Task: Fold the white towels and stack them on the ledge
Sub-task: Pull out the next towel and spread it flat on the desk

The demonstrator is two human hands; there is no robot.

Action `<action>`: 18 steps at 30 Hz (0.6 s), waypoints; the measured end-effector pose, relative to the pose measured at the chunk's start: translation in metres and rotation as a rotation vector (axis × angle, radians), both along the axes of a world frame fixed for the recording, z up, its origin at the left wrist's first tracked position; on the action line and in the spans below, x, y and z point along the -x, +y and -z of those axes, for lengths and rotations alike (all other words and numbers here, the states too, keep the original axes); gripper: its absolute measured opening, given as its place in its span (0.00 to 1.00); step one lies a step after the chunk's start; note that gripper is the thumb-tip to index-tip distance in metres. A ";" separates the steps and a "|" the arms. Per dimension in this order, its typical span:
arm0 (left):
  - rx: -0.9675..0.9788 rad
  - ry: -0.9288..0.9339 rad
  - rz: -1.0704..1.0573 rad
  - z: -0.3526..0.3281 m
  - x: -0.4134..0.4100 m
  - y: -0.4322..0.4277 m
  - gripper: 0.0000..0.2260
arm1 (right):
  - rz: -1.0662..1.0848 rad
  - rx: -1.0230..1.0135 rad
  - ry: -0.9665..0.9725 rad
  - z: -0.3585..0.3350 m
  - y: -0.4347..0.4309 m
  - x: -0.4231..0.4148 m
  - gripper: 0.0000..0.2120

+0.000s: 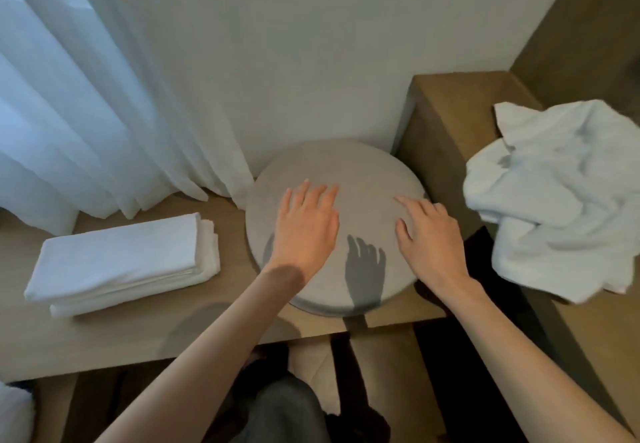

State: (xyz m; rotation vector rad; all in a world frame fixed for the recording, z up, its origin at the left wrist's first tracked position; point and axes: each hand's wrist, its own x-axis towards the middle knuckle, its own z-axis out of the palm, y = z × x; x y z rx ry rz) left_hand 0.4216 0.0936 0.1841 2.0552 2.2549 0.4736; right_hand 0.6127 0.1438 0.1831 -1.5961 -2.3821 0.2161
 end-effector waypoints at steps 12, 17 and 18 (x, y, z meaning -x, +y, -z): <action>-0.095 -0.033 0.412 -0.103 -0.180 0.045 0.19 | 0.342 0.027 0.115 -0.092 -0.020 -0.176 0.18; -0.071 -0.023 0.526 -0.110 -0.230 0.089 0.19 | 0.489 0.041 0.159 -0.099 0.003 -0.227 0.19; -0.062 -0.029 0.547 -0.108 -0.239 0.100 0.19 | 0.524 0.049 0.177 -0.098 0.010 -0.238 0.19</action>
